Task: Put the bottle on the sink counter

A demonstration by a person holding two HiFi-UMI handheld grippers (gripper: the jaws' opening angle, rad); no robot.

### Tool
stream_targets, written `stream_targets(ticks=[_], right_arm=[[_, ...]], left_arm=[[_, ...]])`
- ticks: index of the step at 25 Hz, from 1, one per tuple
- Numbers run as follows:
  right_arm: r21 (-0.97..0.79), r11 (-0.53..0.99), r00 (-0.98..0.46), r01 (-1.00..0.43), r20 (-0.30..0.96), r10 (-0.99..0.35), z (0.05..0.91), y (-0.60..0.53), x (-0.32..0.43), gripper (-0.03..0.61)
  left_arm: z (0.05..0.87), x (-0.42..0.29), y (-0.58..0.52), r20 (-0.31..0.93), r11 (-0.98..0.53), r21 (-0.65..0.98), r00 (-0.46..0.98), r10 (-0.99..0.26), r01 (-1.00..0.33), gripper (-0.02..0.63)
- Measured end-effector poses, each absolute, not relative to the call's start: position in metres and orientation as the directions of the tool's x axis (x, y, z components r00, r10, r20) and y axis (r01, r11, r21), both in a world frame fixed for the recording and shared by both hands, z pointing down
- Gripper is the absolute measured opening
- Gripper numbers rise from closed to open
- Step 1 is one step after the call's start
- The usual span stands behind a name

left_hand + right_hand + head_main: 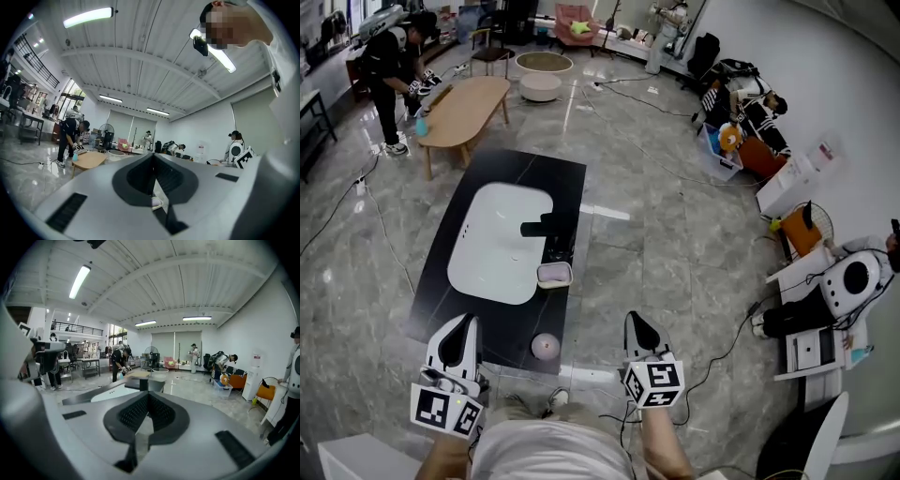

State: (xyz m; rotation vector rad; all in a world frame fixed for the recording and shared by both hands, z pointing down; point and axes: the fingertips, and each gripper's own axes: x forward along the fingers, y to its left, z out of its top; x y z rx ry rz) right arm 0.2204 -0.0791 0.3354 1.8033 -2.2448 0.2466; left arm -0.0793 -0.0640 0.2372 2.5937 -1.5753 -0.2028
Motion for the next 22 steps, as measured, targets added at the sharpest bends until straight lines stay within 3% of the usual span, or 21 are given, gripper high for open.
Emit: stream_targets(ticks=[13,22], right_arm=[[0.096,0.25,-0.254,-0.964,-0.035,-0.967,0.18,-0.087,0.213,0.011],[0.092,0.22,-0.23,-0.971,-0.117,-0.966,0.144,-0.062,0.213,0.011]], left_arm=[[0.176,-0.118,-0.073,-0.167,-0.391,0.119,0.37,-0.914,-0.913,0.014],[0.166,-0.16,-0.068,-0.171,-0.309,0.14,0.284,-0.943,-0.941,0.014]])
